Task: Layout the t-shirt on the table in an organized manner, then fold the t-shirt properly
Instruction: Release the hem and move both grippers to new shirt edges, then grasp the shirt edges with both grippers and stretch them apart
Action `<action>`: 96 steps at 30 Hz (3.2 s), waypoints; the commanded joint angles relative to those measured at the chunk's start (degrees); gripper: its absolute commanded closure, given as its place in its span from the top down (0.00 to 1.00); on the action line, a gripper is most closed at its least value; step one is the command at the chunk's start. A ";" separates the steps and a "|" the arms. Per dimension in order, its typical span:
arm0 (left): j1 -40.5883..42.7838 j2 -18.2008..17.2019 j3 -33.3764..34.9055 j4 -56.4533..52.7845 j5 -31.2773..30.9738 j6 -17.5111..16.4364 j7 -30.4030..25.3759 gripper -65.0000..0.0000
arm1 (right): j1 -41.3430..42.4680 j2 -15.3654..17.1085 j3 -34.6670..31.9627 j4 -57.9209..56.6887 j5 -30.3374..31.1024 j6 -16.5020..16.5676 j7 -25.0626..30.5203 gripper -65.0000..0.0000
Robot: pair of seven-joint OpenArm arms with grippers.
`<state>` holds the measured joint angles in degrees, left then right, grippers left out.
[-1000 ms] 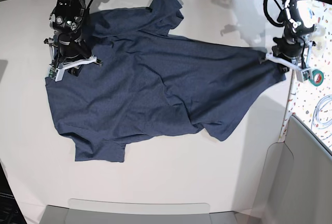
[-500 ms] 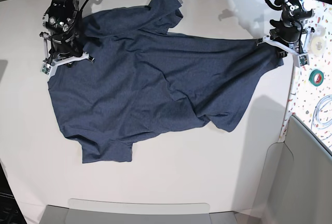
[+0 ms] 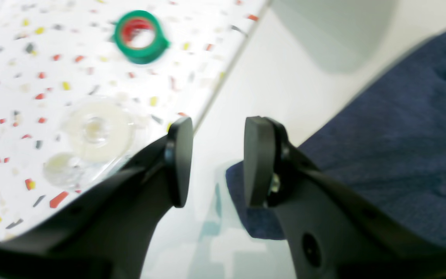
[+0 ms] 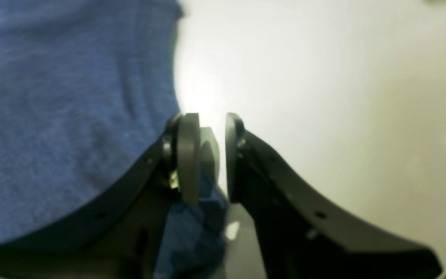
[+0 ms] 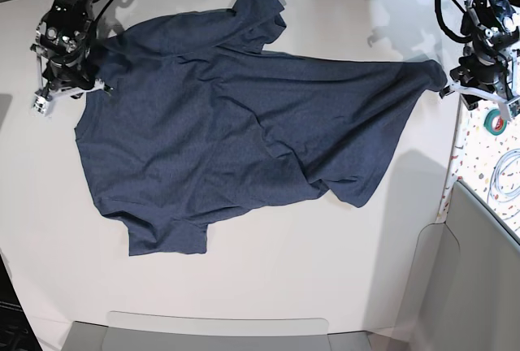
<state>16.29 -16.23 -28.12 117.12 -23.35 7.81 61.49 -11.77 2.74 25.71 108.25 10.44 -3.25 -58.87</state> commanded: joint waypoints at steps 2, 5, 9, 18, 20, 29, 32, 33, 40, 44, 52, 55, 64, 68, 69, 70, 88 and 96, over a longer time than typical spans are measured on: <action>-2.01 -1.49 0.38 1.69 -2.27 -0.39 -1.67 0.32 | 0.65 0.29 0.35 3.62 0.24 0.21 1.33 0.18; -4.56 -2.19 2.40 1.43 -8.16 -0.39 -1.67 0.32 | 1.18 -0.41 -1.49 5.38 1.74 0.21 1.33 0.18; -8.25 -2.28 6.71 1.34 -12.03 -0.39 -0.88 0.32 | 3.11 -1.82 -2.37 5.64 8.77 0.21 1.42 0.18; -15.99 -0.69 12.78 0.02 -11.77 -0.39 4.13 0.32 | 6.45 -2.08 -9.85 4.85 27.32 0.30 1.42 0.19; -16.87 -0.61 14.18 -0.51 -11.77 -0.39 4.13 0.32 | 6.89 -2.26 -9.93 4.50 30.05 0.30 1.42 0.19; -26.54 -0.52 25.00 -10.79 -12.12 -0.47 2.55 0.32 | 9.00 -1.82 -9.67 -7.10 31.63 2.59 1.33 0.19; -31.37 -0.43 29.83 -18.26 -12.12 -0.82 1.14 0.32 | 8.91 -0.77 -9.67 -9.48 31.63 0.83 1.68 0.18; -33.04 -0.43 31.33 -21.34 -12.12 -1.88 0.62 0.32 | 8.74 -0.77 -9.58 -9.57 31.63 0.65 1.68 0.18; -40.34 2.73 33.53 -39.63 -12.12 -10.58 -1.93 0.20 | 7.86 0.47 -9.76 -9.48 31.63 0.65 1.42 0.18; -42.98 3.44 33.70 -49.74 -11.85 -11.11 -3.60 0.13 | 7.68 1.70 -9.76 -9.83 30.57 0.65 1.42 0.02; -41.92 0.71 33.35 -56.94 -11.68 -10.23 -8.88 0.12 | 5.13 2.49 -5.63 -9.83 19.76 0.65 1.42 0.00; -41.04 -1.40 33.26 -56.86 -11.68 -7.24 -10.11 0.12 | 3.99 2.40 -2.20 -9.83 17.30 0.65 1.42 0.00; -34.62 -3.86 25.88 -48.42 -12.03 -3.11 -14.68 0.12 | 1.18 2.05 5.98 -9.83 16.95 0.65 1.60 0.00; -31.64 -3.77 24.65 -39.98 -12.12 -3.11 -14.59 0.12 | 1.62 -0.68 5.98 -9.39 16.95 0.65 1.51 0.00; -30.67 -3.77 24.38 -37.52 -12.12 -3.11 -14.59 0.12 | 1.88 -1.38 5.89 -9.39 16.95 0.65 1.51 0.00; -29.96 -3.77 24.38 -35.67 -12.03 -3.11 -14.59 0.12 | 2.41 -2.08 5.89 -9.30 16.95 0.65 1.42 0.00; -12.47 -5.79 24.29 -2.35 -12.03 -3.55 2.64 0.13 | 1.35 -4.72 -4.84 5.56 17.04 0.74 1.33 0.24; -3.77 -8.17 24.29 -2.00 -12.12 -3.55 2.37 0.13 | -6.74 -3.84 -4.31 6.61 17.04 0.74 1.33 0.24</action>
<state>12.73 -23.83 -3.53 114.37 -34.96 4.49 64.34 -18.74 -1.74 21.12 113.82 27.11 -2.79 -58.46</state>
